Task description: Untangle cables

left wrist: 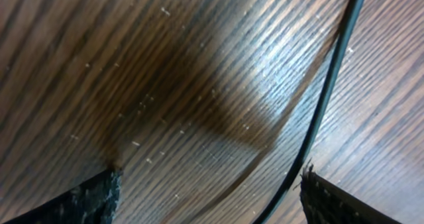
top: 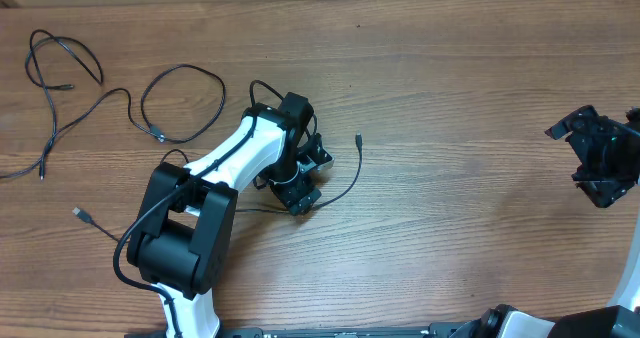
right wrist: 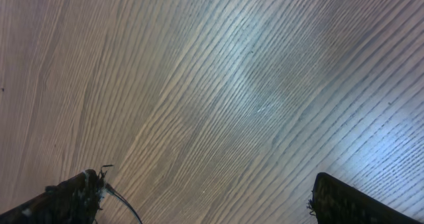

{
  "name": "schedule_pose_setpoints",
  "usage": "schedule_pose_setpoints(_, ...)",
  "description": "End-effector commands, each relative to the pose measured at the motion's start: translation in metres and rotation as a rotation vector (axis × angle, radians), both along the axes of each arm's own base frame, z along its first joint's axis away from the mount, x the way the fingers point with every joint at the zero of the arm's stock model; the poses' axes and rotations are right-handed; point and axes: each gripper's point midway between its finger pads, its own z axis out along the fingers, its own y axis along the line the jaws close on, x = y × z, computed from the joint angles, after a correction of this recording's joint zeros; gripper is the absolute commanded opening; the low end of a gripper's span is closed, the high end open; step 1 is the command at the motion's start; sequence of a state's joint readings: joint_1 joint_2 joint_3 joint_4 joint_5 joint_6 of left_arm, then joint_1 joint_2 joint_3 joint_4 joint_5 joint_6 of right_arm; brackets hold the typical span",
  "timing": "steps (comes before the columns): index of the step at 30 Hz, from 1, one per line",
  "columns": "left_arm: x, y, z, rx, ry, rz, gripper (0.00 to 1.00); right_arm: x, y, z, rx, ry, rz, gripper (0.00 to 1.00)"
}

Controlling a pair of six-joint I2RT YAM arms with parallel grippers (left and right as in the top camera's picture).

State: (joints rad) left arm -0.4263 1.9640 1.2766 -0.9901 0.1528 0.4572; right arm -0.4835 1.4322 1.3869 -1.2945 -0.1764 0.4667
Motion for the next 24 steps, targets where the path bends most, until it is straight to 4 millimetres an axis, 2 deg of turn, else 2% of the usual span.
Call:
schedule_pose_setpoints(1,-0.012,-0.005,-0.013,-0.010,0.051,-0.058,0.85,0.002,-0.001,0.009,-0.016,-0.030,0.000,1.00)
schedule_pose_setpoints(6,-0.016,-0.012,-0.013,-0.021,0.053,-0.101,0.68,0.002,-0.001,0.009,-0.016,-0.030,0.000,1.00)
schedule_pose_setpoints(9,-0.022,-0.018,-0.013,-0.015,0.060,-0.125,0.68,0.002,-0.001,0.009,-0.016,-0.030,0.000,1.00)
schedule_pose_setpoints(11,-0.026,-0.022,-0.014,-0.010,0.059,-0.144,0.72,0.002,-0.001,0.009,-0.016,-0.030,0.000,1.00)
schedule_pose_setpoints(14,-0.024,-0.024,-0.016,0.017,0.030,-0.164,0.73,0.002,-0.001,0.009,-0.016,-0.030,0.000,1.00)
schedule_pose_setpoints(16,-0.021,-0.022,-0.018,0.040,0.008,-0.166,0.69,0.002,-0.001,0.009,-0.016,-0.030,0.000,1.00)
schedule_pose_setpoints(22,-0.020,-0.023,-0.023,0.039,-0.001,-0.119,0.42,0.002,-0.001,0.009,-0.016,-0.030,0.001,1.00)
schedule_pose_setpoints(24,-0.023,-0.023,-0.029,0.043,-0.003,-0.091,0.40,0.002,-0.001,0.009,-0.016,-0.030,0.000,1.00)
